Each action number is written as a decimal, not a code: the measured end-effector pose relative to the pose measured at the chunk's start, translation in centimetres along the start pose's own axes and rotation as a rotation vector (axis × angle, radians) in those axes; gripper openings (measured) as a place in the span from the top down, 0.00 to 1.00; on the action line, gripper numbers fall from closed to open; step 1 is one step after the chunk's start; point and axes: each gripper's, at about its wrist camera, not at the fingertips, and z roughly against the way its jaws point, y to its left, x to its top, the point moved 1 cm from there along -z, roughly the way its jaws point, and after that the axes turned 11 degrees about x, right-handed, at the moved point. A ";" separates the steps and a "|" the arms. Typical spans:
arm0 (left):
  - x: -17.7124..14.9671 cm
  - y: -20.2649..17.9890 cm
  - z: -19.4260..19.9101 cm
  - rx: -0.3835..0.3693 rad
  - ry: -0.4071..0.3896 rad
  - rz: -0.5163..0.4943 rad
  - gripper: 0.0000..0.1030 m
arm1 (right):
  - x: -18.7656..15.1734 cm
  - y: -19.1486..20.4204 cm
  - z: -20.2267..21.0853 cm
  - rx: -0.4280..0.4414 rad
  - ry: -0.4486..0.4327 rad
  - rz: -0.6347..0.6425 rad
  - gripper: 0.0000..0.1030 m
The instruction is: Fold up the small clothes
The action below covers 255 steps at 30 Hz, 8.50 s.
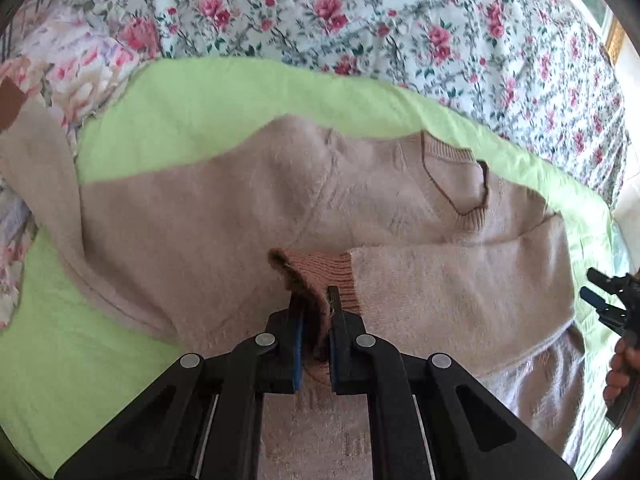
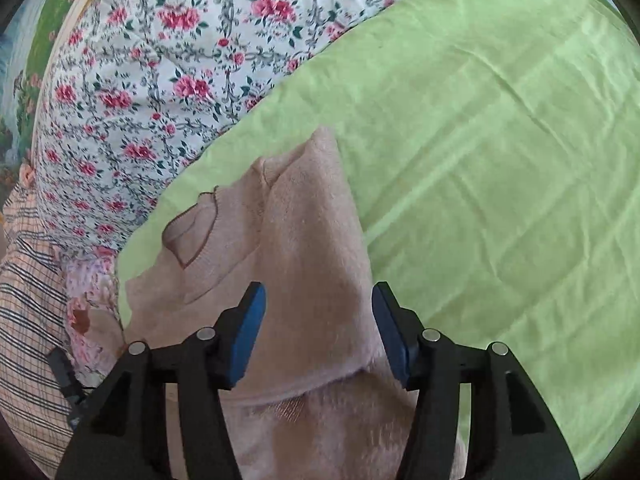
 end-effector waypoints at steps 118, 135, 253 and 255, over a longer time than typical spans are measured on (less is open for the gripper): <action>-3.0 7.0 -2.4 0.236 0.099 -0.011 0.43 | -12.8 18.4 -9.9 -0.056 0.189 0.794 0.44; -2.5 3.9 -4.0 0.227 0.116 -0.005 0.44 | -6.4 4.1 -3.6 -0.006 -0.001 0.135 0.93; 2.0 5.3 -3.0 0.181 0.101 -0.189 0.48 | -3.1 1.7 -0.9 -0.091 0.066 0.220 0.51; -0.1 5.5 -3.6 0.195 0.140 -0.187 0.48 | -4.1 0.0 0.4 -0.090 0.040 0.150 0.51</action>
